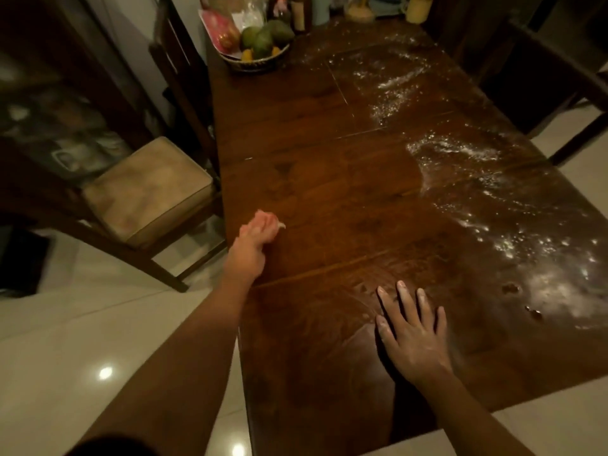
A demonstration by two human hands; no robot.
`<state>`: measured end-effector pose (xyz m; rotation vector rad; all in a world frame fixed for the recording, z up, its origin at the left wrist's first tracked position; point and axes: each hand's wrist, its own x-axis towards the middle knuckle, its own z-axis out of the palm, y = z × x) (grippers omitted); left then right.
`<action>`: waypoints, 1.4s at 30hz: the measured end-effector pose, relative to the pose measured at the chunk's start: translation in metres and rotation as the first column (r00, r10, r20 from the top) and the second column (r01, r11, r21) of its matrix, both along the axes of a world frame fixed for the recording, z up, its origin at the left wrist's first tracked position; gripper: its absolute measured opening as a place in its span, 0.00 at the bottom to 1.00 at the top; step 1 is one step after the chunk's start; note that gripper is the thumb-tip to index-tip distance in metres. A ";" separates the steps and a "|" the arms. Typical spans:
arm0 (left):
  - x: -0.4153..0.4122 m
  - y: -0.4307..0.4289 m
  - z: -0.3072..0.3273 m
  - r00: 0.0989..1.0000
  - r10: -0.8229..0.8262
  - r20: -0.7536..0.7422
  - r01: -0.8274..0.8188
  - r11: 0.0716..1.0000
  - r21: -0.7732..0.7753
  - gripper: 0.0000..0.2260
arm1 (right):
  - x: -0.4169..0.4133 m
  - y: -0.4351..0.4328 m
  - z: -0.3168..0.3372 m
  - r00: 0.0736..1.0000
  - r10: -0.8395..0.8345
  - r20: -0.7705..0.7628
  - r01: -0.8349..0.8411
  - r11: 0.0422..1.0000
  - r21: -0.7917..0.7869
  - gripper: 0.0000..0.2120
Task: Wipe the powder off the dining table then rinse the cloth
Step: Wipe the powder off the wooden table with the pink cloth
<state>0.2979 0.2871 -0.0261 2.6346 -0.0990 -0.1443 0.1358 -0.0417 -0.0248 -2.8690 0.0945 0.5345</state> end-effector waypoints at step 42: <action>-0.237 -0.275 0.000 0.946 -0.321 -0.044 0.324 0.942 0.089 0.29 | -0.125 -0.209 0.008 0.985 -0.137 0.110 0.128 0.989 0.079 0.28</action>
